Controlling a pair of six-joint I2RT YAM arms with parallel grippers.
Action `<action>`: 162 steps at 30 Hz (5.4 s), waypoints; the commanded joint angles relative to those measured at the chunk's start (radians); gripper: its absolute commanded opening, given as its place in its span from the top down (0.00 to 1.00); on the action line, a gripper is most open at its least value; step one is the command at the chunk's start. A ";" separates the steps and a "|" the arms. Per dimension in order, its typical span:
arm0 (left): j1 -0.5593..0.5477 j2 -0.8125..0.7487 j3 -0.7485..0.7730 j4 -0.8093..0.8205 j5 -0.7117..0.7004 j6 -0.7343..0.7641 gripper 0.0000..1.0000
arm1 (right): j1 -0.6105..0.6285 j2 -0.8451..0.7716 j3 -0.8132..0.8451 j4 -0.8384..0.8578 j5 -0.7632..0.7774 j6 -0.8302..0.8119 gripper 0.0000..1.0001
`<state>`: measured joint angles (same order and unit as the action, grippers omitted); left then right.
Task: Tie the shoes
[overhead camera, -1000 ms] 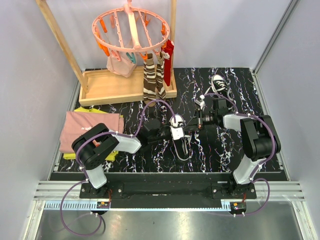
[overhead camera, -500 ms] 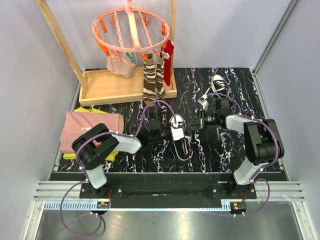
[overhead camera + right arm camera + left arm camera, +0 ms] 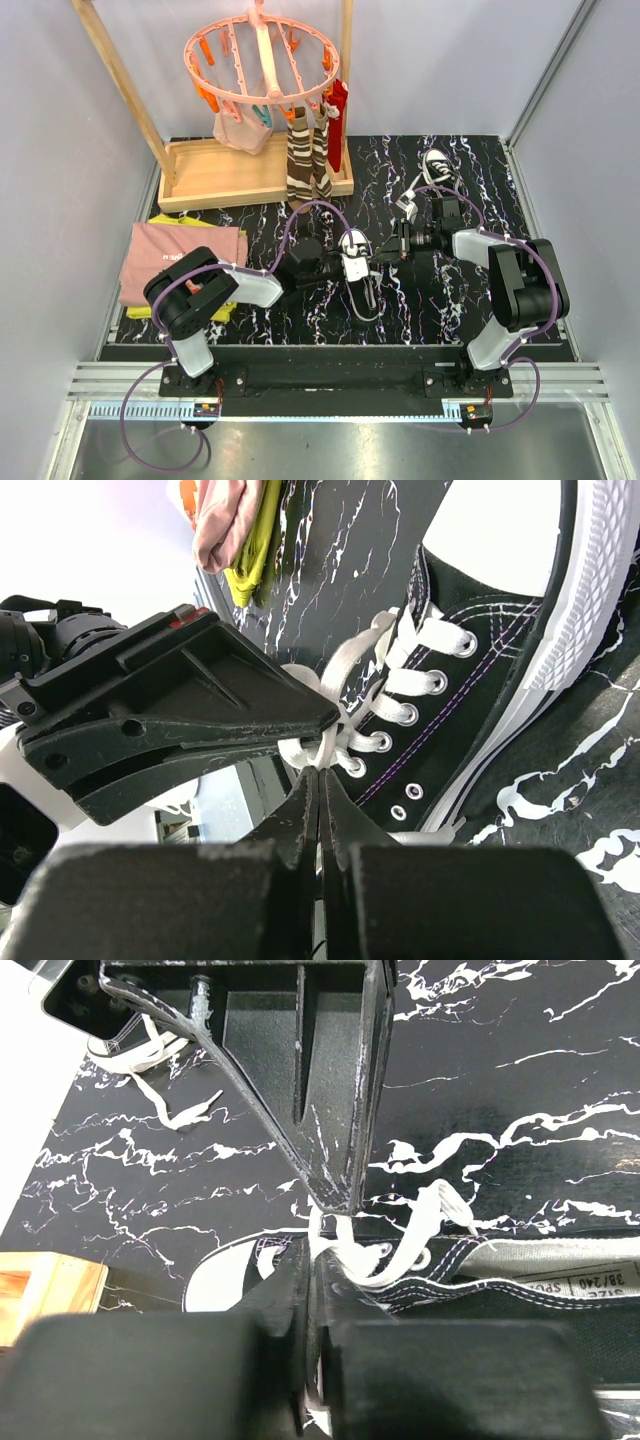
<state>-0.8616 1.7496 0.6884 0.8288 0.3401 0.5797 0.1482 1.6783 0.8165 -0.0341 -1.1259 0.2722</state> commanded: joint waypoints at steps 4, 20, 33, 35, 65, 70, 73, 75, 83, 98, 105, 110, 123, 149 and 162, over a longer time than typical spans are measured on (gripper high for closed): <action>0.006 -0.039 0.026 -0.009 0.000 0.012 0.74 | -0.012 -0.043 0.003 -0.007 0.002 -0.025 1.00; 0.120 -0.176 0.067 -0.382 0.152 0.089 0.37 | -0.012 -0.054 0.007 -0.038 0.009 -0.050 1.00; 0.154 -0.141 0.200 -0.703 0.266 0.261 0.42 | -0.012 -0.049 0.026 -0.046 0.011 -0.050 1.00; 0.138 -0.142 0.201 -0.706 0.257 0.264 0.41 | -0.012 -0.049 0.029 -0.047 0.011 -0.047 1.00; 0.073 -0.163 0.180 -0.746 0.114 0.239 1.00 | -0.073 -0.114 0.006 -0.055 0.094 -0.011 1.00; 0.093 -0.185 0.172 -0.826 0.145 0.270 1.00 | -0.090 -0.120 -0.005 -0.066 0.121 -0.018 1.00; 0.101 -0.200 0.160 -0.873 0.151 0.289 1.00 | -0.105 -0.126 -0.011 -0.073 0.135 -0.021 1.00; 0.105 -0.208 0.155 -0.881 0.152 0.298 1.00 | -0.116 -0.134 -0.016 -0.078 0.146 -0.024 1.00; 0.124 -0.194 0.158 -0.927 0.155 0.336 1.00 | -0.142 -0.152 -0.027 -0.112 0.182 -0.053 1.00; 0.141 -0.170 0.187 -1.017 0.149 0.454 1.00 | -0.202 -0.172 -0.027 -0.181 0.207 -0.113 1.00; 0.139 -0.139 0.229 -1.019 0.158 0.434 0.95 | -0.190 -0.105 0.006 -0.207 0.064 -0.117 0.58; 0.139 -0.107 0.263 -0.982 0.157 0.362 0.78 | -0.135 -0.077 0.059 -0.205 0.083 -0.105 0.26; 0.230 -0.291 0.209 -0.876 0.290 -0.114 0.51 | -0.087 -0.026 0.062 -0.168 0.067 -0.050 0.29; 0.104 -0.047 0.253 -0.625 0.114 -0.822 0.51 | -0.045 0.050 0.013 0.137 0.068 0.274 0.34; 0.115 -0.013 0.263 -0.570 0.171 -0.885 0.65 | -0.067 -0.023 -0.056 0.106 0.041 0.263 0.31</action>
<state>-0.7567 1.7321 0.9154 0.1913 0.4744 -0.2802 0.0971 1.7256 0.7956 0.0738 -1.0447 0.5442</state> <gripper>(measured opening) 0.380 0.688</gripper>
